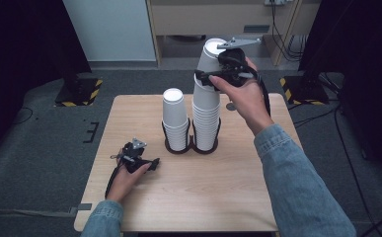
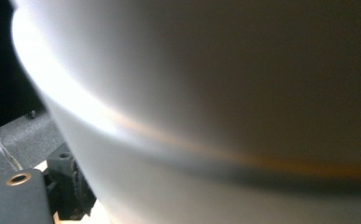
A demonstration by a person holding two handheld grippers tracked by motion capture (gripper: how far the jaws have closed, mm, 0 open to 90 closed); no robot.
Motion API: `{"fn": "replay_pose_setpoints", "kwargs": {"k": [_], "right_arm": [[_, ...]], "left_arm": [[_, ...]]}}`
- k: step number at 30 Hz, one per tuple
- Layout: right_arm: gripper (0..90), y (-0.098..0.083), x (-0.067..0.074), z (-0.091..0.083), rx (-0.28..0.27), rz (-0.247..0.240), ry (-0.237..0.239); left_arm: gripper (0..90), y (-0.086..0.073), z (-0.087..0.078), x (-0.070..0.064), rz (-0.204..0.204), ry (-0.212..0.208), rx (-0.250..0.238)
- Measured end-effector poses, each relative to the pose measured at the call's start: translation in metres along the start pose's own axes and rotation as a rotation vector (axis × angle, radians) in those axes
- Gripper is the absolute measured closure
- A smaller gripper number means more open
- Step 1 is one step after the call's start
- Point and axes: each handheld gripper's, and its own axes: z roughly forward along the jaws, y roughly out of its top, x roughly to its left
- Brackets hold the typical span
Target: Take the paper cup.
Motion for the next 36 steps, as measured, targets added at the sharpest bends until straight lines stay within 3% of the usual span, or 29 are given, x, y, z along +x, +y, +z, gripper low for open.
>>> {"fn": "replay_pose_setpoints", "kwargs": {"k": [17,36], "right_arm": [[13.2,0.006,0.001,-0.011,-0.022,-0.007,0.007],[13.2,0.011,-0.007,-0.024,-0.053,0.006,-0.004]], "left_arm": [[0.0,0.0,0.0,0.0,-0.001,-0.001,0.003],[0.0,0.0,0.0,0.0,-0.001,-0.001,0.003]]}}
